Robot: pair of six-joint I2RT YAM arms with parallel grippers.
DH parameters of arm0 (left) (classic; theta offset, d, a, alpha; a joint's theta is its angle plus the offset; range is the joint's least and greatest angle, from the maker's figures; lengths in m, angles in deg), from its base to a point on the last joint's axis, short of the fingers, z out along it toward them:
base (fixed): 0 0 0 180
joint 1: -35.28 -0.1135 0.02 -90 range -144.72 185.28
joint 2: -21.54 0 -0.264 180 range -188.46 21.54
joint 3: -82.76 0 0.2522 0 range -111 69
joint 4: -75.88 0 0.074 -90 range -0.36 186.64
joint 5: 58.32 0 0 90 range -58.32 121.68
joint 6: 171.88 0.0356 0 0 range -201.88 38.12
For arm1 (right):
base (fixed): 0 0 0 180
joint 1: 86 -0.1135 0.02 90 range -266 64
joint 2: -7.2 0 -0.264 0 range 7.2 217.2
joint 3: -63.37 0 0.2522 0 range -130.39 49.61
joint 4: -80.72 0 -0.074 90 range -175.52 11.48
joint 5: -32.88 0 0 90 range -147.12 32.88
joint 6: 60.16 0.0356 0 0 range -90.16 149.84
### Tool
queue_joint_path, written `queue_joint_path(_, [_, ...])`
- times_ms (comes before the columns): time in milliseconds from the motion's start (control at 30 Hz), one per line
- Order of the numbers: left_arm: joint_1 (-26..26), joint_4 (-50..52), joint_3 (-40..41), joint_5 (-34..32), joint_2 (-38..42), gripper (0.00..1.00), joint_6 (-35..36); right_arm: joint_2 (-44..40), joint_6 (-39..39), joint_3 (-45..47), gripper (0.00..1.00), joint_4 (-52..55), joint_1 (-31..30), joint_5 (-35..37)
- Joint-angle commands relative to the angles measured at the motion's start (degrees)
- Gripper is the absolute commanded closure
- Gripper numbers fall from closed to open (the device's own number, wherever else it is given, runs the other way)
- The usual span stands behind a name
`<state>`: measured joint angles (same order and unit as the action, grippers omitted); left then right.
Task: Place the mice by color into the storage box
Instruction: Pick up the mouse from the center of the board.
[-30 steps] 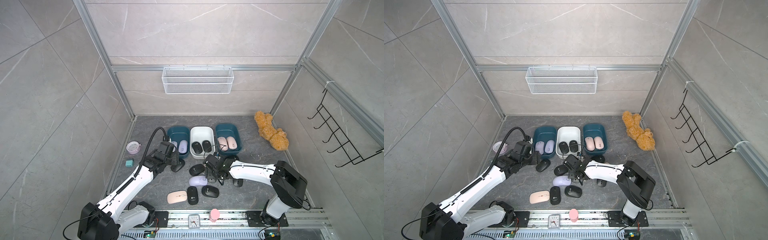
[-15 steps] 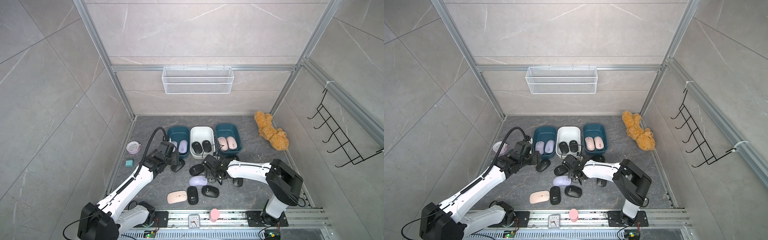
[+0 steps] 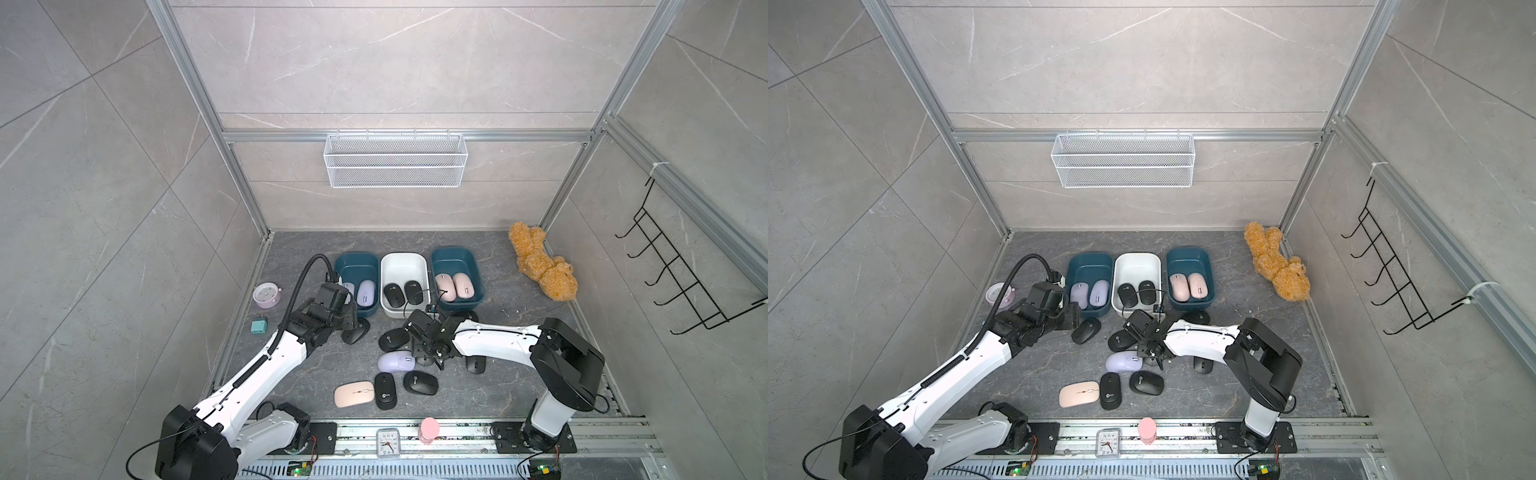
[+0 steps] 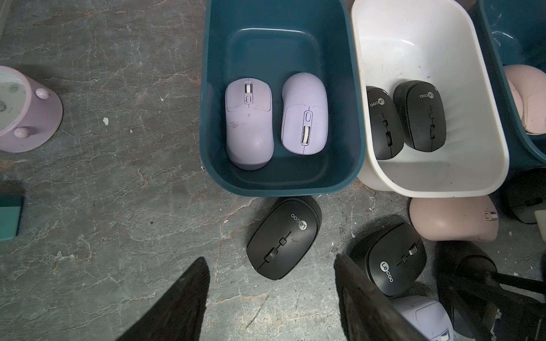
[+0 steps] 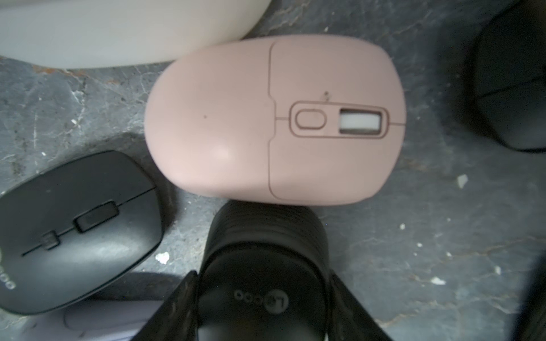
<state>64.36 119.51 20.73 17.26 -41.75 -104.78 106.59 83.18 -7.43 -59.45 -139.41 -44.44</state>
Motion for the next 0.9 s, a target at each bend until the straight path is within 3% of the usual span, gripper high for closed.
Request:
queue_joint_path(0, [-0.3,0.6,-2.4,0.2,0.3,0.30,1.0,0.2,-1.0,0.6,0.42,1.3,-0.2,0.4])
queue_joint_path(267, [-0.3,2.4,-3.5,-0.2,-0.2,0.30,0.8,-1.9,-2.5,1.8,0.43,2.1,-0.2,1.3])
queue_joint_path(567, [-0.3,2.7,-3.6,-1.1,-0.2,0.30,1.1,1.3,-4.3,-0.1,0.34,3.2,-0.2,3.2])
queue_joint_path(867, [-0.3,3.2,-4.2,-0.3,-0.4,0.30,1.1,4.1,-4.7,-1.3,0.36,3.5,-0.2,2.5])
